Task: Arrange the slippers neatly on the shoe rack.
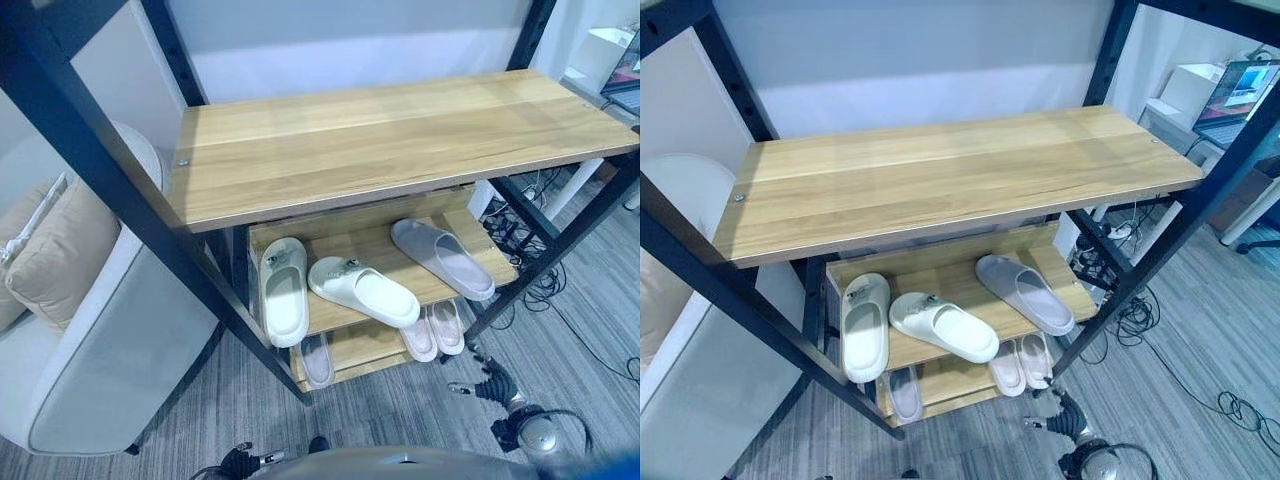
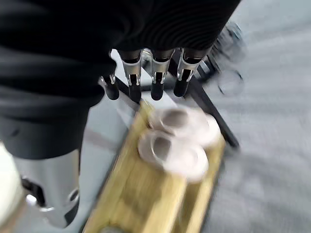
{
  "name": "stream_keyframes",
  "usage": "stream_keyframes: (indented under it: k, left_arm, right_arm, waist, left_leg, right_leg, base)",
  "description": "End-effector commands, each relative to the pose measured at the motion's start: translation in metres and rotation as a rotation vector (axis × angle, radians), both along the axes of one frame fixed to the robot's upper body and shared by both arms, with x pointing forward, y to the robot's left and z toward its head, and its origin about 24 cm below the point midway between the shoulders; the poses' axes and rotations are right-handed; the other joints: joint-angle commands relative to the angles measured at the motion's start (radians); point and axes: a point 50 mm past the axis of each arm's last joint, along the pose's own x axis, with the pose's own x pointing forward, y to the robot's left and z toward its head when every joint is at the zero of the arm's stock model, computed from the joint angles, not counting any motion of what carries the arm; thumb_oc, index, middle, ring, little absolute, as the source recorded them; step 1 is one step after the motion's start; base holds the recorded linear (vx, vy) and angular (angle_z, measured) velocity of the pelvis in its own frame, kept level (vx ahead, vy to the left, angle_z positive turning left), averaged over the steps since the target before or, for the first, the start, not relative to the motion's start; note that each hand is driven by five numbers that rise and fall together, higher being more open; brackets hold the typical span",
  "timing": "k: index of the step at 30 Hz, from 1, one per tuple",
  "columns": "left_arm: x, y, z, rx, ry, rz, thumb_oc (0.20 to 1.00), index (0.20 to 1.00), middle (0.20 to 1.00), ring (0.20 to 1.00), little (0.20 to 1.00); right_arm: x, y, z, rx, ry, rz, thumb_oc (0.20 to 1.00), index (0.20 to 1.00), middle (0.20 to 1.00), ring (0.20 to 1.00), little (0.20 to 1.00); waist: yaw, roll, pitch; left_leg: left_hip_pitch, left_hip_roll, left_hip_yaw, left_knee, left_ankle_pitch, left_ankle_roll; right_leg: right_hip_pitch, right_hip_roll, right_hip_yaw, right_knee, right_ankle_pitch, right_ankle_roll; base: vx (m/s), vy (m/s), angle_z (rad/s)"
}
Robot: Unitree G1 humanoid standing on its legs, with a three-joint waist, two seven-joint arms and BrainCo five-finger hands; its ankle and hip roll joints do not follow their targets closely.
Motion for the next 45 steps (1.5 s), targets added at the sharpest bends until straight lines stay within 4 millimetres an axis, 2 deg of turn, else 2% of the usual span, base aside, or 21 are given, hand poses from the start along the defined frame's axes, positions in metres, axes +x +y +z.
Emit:
stream_keyframes:
  k: [1,5,10,14,22,25,35,45]
  left_arm:
    - [0.007,0.001,0.001,0.025,0.000,-0.066,1.000,1.000,1.000,1.000,1.000]
    - [0.012,0.000,0.001,0.033,-0.021,-0.086,1.000,1.000,1.000,1.000,1.000]
    - [0.014,0.001,0.002,0.036,-0.019,-0.104,1.000,1.000,1.000,1.000,1.000]
    - [0.015,0.001,0.002,0.039,-0.014,-0.120,1.000,1.000,1.000,1.000,1.000]
    - [0.024,-0.003,0.003,0.036,-0.040,-0.155,1.000,1.000,1.000,1.000,1.000]
    - [0.024,-0.003,0.003,0.032,-0.037,-0.164,1.000,1.000,1.000,1.000,1.000]
    - [0.015,-0.005,0.001,0.019,-0.008,-0.151,1.000,1.000,1.000,1.000,1.000]
    - [0.018,-0.006,0.001,0.017,-0.017,-0.145,1.000,1.000,1.000,1.000,1.000]
  right_arm:
    - [0.037,0.006,0.041,-0.110,-0.273,0.093,1.000,1.000,1.000,1.000,1.000]
    - [0.052,0.009,0.063,-0.144,-0.384,0.128,1.000,1.000,1.000,1.000,1.000]
    - [0.067,0.015,0.070,-0.128,-0.407,0.164,1.000,1.000,1.000,1.000,1.000]
    - [0.081,0.027,0.077,-0.063,-0.433,0.211,1.000,1.000,1.000,1.000,1.000]
    - [0.089,0.044,0.083,-0.032,-0.449,0.300,1.000,1.000,1.000,1.000,1.000]
    - [0.086,0.052,0.081,0.048,-0.413,0.349,1.000,1.000,1.000,1.000,1.000]
    - [0.074,0.061,0.076,0.087,-0.388,0.381,1.000,1.000,1.000,1.000,1.000]
    - [0.066,0.077,0.074,0.202,-0.375,0.406,1.000,1.000,1.000,1.000,1.000]
  waist:
    - [0.033,-0.012,0.007]
    - [0.046,-0.008,0.011]
    - [0.057,-0.008,0.021]
    - [0.071,-0.005,0.031]
    - [0.088,-0.005,0.034]
    - [0.091,-0.008,0.031]
    - [0.090,-0.014,0.026]
    - [0.086,-0.022,0.024]
  left_leg:
    - [0.012,0.046,0.015,0.043,-0.092,-0.001]
    - [0.005,0.049,0.006,0.018,-0.074,-0.006]
    - [-0.033,0.047,-0.007,0.010,-0.056,-0.016]
    - [-0.068,0.043,-0.016,0.010,-0.046,-0.022]
    - [-0.075,0.038,-0.023,0.010,-0.048,-0.027]
    - [-0.068,0.039,-0.027,0.010,-0.050,-0.028]
    - [-0.052,0.044,-0.028,0.010,-0.054,-0.032]
    - [-0.049,0.049,-0.028,0.010,-0.056,-0.034]
  right_leg:
    - [-0.091,-0.020,0.008,0.089,0.018,0.026]
    - [-0.091,-0.019,-0.010,0.069,0.022,0.027]
    - [-0.101,-0.019,-0.041,0.042,0.036,0.031]
    - [-0.110,-0.021,-0.063,0.009,0.053,0.033]
    - [-0.096,-0.021,-0.083,-0.012,0.056,0.037]
    - [-0.087,-0.019,-0.088,-0.012,0.051,0.036]
    - [-0.068,-0.011,-0.100,-0.012,0.042,0.031]
    - [-0.064,-0.005,-0.101,-0.012,0.036,0.027]
  base:
    - [0.03,0.005,0.00]
    - [0.00,0.000,0.00]
    - [-0.03,-0.015,0.14]
    - [-0.02,0.002,0.24]
    - [0.01,0.003,0.02]
    - [0.01,-0.003,0.06]
    - [0.00,-0.004,0.05]
    - [0.00,0.000,0.00]
